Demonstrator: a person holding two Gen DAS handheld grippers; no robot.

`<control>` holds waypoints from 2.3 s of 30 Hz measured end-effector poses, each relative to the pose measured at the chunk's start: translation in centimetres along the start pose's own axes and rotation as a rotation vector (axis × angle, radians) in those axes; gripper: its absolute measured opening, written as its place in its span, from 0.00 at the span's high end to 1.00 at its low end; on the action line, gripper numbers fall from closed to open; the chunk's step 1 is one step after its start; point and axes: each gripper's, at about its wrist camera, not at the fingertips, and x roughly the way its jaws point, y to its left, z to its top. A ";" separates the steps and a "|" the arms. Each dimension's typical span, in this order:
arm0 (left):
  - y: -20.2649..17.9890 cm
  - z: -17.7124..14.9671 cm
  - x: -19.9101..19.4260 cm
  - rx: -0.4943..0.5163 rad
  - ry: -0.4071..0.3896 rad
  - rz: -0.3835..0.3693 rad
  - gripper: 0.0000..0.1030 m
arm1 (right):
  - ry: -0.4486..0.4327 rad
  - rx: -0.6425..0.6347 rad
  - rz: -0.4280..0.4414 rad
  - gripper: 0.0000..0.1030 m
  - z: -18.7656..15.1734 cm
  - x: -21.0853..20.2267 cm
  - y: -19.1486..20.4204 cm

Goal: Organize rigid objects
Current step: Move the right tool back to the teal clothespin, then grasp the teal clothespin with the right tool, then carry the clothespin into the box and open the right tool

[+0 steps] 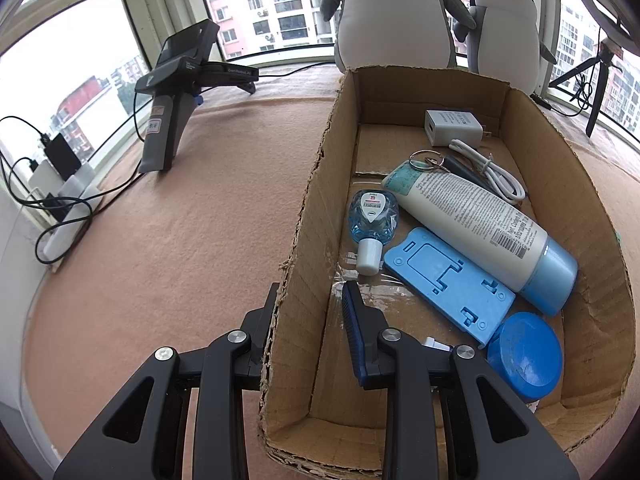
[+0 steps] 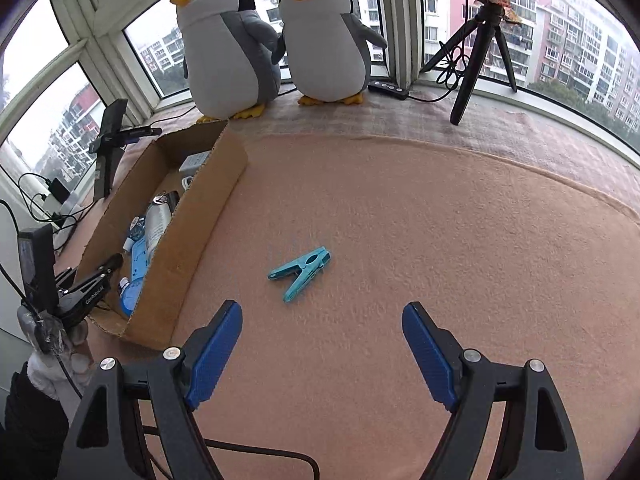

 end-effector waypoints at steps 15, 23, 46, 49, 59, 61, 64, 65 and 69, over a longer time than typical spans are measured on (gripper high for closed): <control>0.0 -0.1 0.0 -0.011 -0.001 0.007 0.74 | 0.128 -0.049 0.001 0.60 1.2 7.2 1.7; 0.0 -0.1 0.0 -0.012 -0.001 0.005 0.74 | 0.154 -0.132 -0.045 0.72 1.8 7.7 2.8; 0.0 -0.1 0.0 -0.011 -0.002 0.005 0.74 | 0.130 -0.073 -0.045 0.96 1.5 6.3 1.1; 0.0 -0.1 0.0 -0.011 -0.002 0.005 0.74 | 0.106 -0.074 -0.037 0.96 1.8 5.3 1.5; -0.1 -0.1 0.0 -0.013 -0.001 0.002 0.74 | 0.000 -0.148 0.035 0.96 5.1 1.8 6.0; 0.0 -0.1 0.0 -0.014 -0.001 0.001 0.74 | -0.015 -0.175 0.055 0.96 5.6 1.5 7.5; -0.1 -0.2 0.0 -0.016 -0.002 -0.001 0.74 | -0.023 -0.220 0.080 0.96 6.1 1.6 9.9; -0.1 -0.2 0.0 -0.016 -0.002 -0.001 0.74 | -0.024 -0.233 0.089 0.96 6.2 1.7 10.6; -0.1 -0.2 0.0 -0.016 -0.002 -0.001 0.74 | -0.018 -0.277 0.118 0.96 6.6 2.5 13.3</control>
